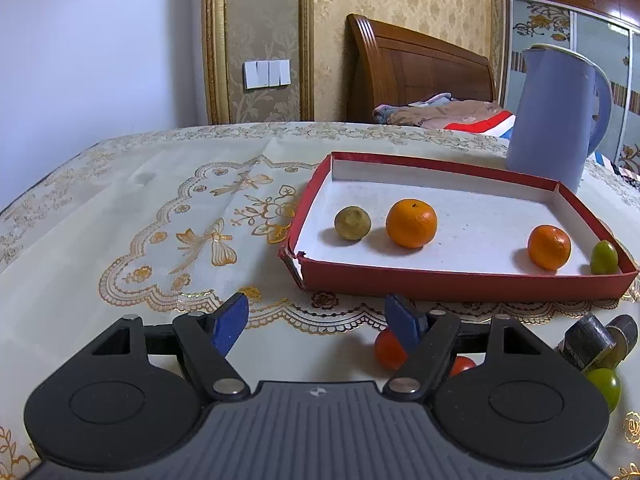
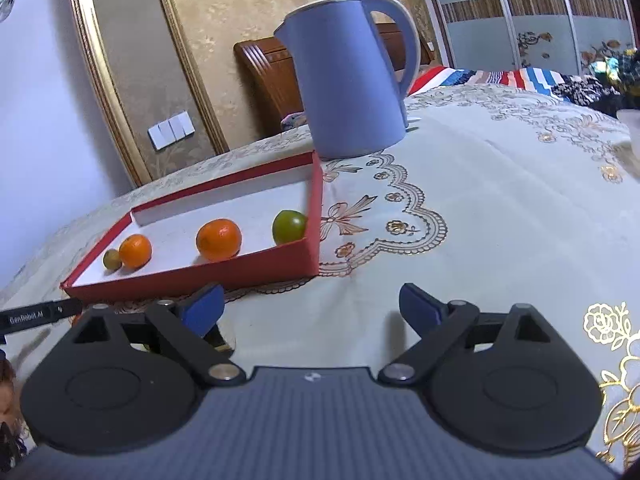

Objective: Organize fruits
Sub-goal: 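Lift both open grippers up and away from the tray, then move the right gripper toward the dark wooden cylinder beside the tray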

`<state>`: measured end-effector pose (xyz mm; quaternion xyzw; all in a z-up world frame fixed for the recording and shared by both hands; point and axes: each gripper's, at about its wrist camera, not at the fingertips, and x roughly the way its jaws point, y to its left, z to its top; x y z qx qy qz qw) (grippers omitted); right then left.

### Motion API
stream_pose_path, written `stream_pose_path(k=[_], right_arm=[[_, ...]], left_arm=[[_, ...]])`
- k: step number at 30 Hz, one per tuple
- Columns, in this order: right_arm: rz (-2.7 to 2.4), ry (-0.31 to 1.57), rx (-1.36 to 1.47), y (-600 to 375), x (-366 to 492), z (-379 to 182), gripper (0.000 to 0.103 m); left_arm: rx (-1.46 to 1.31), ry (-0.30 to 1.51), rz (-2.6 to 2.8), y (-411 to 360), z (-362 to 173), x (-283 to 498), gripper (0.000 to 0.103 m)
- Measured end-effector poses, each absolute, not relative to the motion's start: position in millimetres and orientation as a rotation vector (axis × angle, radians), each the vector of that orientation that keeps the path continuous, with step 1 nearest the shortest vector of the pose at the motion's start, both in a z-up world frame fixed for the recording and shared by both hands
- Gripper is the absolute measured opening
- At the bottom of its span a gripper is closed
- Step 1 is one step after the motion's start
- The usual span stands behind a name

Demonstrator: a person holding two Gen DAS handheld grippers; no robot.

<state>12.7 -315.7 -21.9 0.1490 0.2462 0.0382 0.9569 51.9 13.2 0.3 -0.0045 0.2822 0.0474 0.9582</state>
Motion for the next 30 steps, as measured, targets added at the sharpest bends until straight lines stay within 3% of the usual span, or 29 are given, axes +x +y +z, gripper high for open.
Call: stream_pose_path(k=[30], right_arm=[[0.07,0.543,0.255,-309,19,-23,0.098]], left_arm=[[0.054,0.552,0.072,1,0,53,0.075]])
